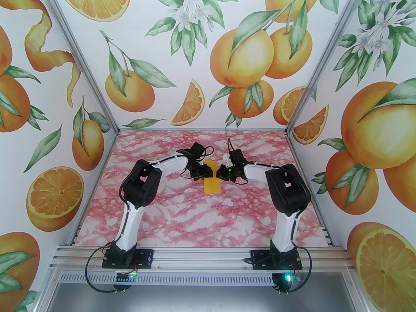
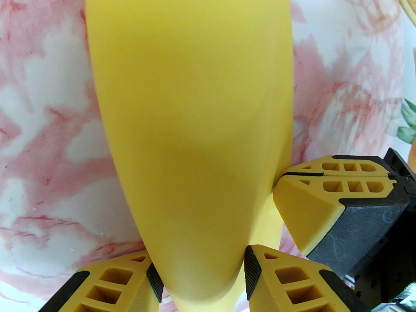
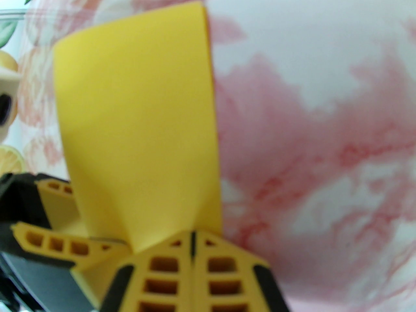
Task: Fold a paper plane with a square sheet of paper (fold left side to right side)
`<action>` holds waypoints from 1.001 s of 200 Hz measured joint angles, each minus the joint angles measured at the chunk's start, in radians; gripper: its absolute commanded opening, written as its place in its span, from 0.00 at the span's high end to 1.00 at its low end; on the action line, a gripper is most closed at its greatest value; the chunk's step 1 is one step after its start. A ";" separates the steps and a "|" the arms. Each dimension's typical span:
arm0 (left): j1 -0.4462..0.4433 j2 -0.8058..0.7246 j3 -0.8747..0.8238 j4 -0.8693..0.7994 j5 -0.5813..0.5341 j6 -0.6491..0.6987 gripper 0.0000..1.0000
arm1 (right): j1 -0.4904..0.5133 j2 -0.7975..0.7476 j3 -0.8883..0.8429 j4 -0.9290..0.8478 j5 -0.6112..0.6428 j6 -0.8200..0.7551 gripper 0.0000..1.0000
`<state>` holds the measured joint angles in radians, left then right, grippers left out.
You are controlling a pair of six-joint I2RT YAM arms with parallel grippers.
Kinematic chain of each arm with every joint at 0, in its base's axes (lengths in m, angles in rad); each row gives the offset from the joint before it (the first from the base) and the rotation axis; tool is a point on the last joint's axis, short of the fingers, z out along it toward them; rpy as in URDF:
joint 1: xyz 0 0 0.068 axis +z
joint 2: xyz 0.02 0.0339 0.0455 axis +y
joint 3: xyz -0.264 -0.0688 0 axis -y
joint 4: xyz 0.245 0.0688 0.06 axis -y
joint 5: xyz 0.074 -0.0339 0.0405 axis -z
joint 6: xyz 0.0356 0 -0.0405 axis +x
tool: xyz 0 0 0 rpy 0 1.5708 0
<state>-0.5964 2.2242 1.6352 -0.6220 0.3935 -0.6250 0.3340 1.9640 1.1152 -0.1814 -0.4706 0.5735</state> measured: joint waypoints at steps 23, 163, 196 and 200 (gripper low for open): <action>0.000 0.000 0.001 -0.002 0.000 0.000 0.51 | 0.000 0.003 0.005 -0.009 0.002 -0.007 1.00; 0.025 -0.104 -0.030 -0.003 -0.045 0.023 0.66 | 0.002 0.006 0.018 -0.033 0.023 -0.026 1.00; 0.005 -0.108 -0.073 0.084 -0.002 0.008 0.71 | 0.005 0.006 0.018 -0.033 0.026 -0.026 1.00; 0.003 -0.108 -0.078 0.092 0.003 0.003 0.71 | 0.005 0.006 0.018 -0.033 0.026 -0.026 1.00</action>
<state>-0.5930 2.1159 1.5570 -0.5297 0.3965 -0.6216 0.3386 1.9705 1.1336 -0.2146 -0.4442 0.5476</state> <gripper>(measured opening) 0.290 0.042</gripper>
